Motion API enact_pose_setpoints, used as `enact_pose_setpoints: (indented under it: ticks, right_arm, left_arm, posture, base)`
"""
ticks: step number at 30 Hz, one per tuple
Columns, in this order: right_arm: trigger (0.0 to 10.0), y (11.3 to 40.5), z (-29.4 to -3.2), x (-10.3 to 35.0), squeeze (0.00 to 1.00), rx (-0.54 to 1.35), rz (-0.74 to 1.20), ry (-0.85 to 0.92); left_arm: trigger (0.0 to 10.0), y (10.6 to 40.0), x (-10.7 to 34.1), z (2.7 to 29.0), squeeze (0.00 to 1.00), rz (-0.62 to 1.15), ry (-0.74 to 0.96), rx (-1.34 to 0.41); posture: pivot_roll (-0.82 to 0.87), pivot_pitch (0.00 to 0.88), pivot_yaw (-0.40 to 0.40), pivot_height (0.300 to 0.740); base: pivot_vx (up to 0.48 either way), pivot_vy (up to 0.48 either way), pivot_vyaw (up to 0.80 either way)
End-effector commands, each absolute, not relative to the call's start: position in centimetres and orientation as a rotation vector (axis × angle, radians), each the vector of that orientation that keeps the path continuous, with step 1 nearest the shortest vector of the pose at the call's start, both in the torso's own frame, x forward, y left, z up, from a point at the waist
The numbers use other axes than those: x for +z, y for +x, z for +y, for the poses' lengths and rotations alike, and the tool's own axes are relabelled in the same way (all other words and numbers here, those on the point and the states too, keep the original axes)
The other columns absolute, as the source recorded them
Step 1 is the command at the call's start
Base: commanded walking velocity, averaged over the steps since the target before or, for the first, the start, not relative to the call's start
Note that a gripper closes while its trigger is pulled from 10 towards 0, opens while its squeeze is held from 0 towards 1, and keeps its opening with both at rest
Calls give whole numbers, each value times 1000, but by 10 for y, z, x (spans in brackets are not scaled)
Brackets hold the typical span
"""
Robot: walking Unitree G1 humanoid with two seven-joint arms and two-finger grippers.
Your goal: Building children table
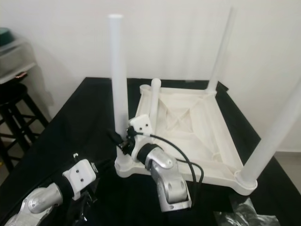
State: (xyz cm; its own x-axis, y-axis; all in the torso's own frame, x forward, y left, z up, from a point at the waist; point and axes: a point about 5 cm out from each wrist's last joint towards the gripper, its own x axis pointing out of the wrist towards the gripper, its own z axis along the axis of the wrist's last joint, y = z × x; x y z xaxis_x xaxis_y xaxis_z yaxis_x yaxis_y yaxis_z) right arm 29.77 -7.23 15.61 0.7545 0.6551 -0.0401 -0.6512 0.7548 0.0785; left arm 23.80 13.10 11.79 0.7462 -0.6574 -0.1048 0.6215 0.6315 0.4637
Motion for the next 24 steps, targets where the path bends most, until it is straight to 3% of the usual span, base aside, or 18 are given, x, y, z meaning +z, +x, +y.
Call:
enact_pose_setpoints:
  ticks: [1, 2, 3, 4, 5, 6, 7, 8, 13, 14, 15, 16, 24]
  right_arm:
    - [0, 295, -81, 119, 0, 661, 263, 84]
    - [0, 293, -79, 121, 0, 678, 261, 73]
    - [10000, 292, -77, 127, 0, 705, 248, 100]
    - [10000, 292, -77, 127, 0, 705, 248, 100]
    - [10000, 288, -76, 134, 208, 714, 242, 114]
    - [10000, 285, -76, 140, 890, 735, 234, 119]
    - [10000, 285, -76, 140, 890, 735, 234, 119]
    - [10000, 285, -79, 148, 1000, 790, 212, 115]
    - [10000, 290, -93, 170, 1000, 993, 126, 15]
    - [10000, 293, -99, 177, 855, 1059, 90, -37]
    - [10000, 297, -106, 182, 290, 1115, 71, -69]
    - [10000, 301, -112, 187, 0, 1170, 51, -103]
    - [10000, 329, -119, 192, 0, 1279, 95, -149]
  left_arm:
    - [10000, 239, 118, 134, 0, -74, 502, -734]
    - [10000, 239, 117, 134, 0, -75, 499, -731]
    - [10000, 239, 117, 134, 0, -75, 497, -731]
    - [10000, 239, 117, 134, 0, -75, 497, -731]
    - [10000, 239, 117, 134, 0, -74, 495, -730]
    - [10000, 239, 116, 134, 0, -73, 493, -730]
    - [10000, 239, 116, 134, 0, -73, 493, -730]
    - [10000, 239, 116, 134, 0, -73, 491, -731]
    - [10000, 240, 115, 132, 0, -73, 485, -742]
    - [10000, 240, 115, 132, 0, -74, 484, -744]
    - [10000, 240, 115, 131, 0, -75, 483, -744]
    - [10000, 241, 115, 130, 0, -76, 483, -744]
    - [10000, 242, 113, 128, 0, -77, 483, -741]
  posture:
    - [-36, 14, 10, 740]
    - [-33, 12, 8, 740]
    - [-33, 6, 7, 740]
    - [-33, 6, 7, 740]
    - [-35, 6, 8, 740]
    - [-36, 4, 9, 740]
    - [-36, 4, 9, 740]
    - [-35, 0, 8, 740]
    - [-33, 0, 7, 740]
    - [-31, 0, 4, 740]
    - [-30, 0, 4, 740]
    - [-25, 0, 3, 740]
    - [-11, 0, -2, 740]
  base:
    - [0, 0, 0]
    - [0, 0, 0]
    - [0, 0, 0]
    - [0, 0, 0]
    - [0, 0, 0]
    - [0, 0, 0]
    - [0, 0, 0]
    - [0, 0, 0]
    - [0, 0, 0]
    - [0, 0, 0]
    - [0, 0, 0]
    - [0, 0, 0]
    - [0, 0, 0]
